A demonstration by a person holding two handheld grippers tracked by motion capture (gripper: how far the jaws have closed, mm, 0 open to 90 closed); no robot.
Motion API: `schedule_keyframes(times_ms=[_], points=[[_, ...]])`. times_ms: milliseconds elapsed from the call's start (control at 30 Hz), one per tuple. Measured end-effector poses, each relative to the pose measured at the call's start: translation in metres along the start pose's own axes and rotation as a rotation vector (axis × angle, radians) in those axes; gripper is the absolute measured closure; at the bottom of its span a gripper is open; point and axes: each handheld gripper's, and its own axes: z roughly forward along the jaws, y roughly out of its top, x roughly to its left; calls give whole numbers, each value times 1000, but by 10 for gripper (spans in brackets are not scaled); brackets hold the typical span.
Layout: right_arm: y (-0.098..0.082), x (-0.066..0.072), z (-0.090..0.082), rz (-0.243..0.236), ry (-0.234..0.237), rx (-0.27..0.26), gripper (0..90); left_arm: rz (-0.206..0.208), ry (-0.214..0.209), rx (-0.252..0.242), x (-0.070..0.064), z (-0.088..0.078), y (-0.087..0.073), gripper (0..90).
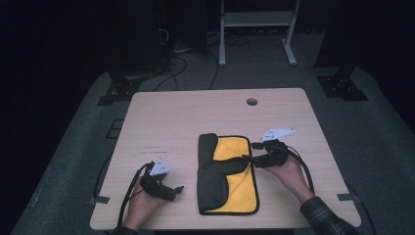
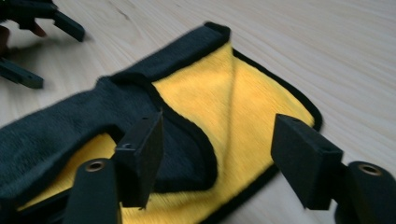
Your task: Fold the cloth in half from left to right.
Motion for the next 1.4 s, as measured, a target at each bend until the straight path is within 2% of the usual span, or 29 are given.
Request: schedule_keyframes(times_ms=[133, 233, 400, 533, 767, 933, 1033, 1133, 1167, 1267, 1400], points=[[5, 8, 13, -23, 30, -1, 426, 0, 0, 0, 0, 0, 0, 0], [12, 15, 26, -51, 56, 18, 449, 0, 0, -1, 0, 0, 0, 0], [22, 28, 47, -83, 93, 7, 492, 3, 0, 1, 0, 0, 0, 0], [28, 34, 64, -111, 112, 33, 507, 3, 0, 1, 0, 0, 0, 0], [28, 41, 93, -153, 109, 94, 502, 5, 1, 0, 0, 0, 0, 0], [22, 45, 109, -193, 82, 155, 518, 3, 0, 1, 0, 0, 0, 0], [23, 46, 110, -211, 54, 158, 646, 5, 1, 1, 0, 0, 0, 0], [24, 44, 108, -208, 63, 152, 817, 5, 1, 1, 0, 0, 0, 0], [24, 44, 107, -199, 65, 148, 844, 5, 1, 1, 0, 0, 0, 0], [26, 43, 102, -190, 62, 135, 865, 5, 1, 1, 0, 0, 0, 0], [33, 35, 88, -152, 59, 81, 869, 5, 1, 1, 0, 0, 0, 0]])
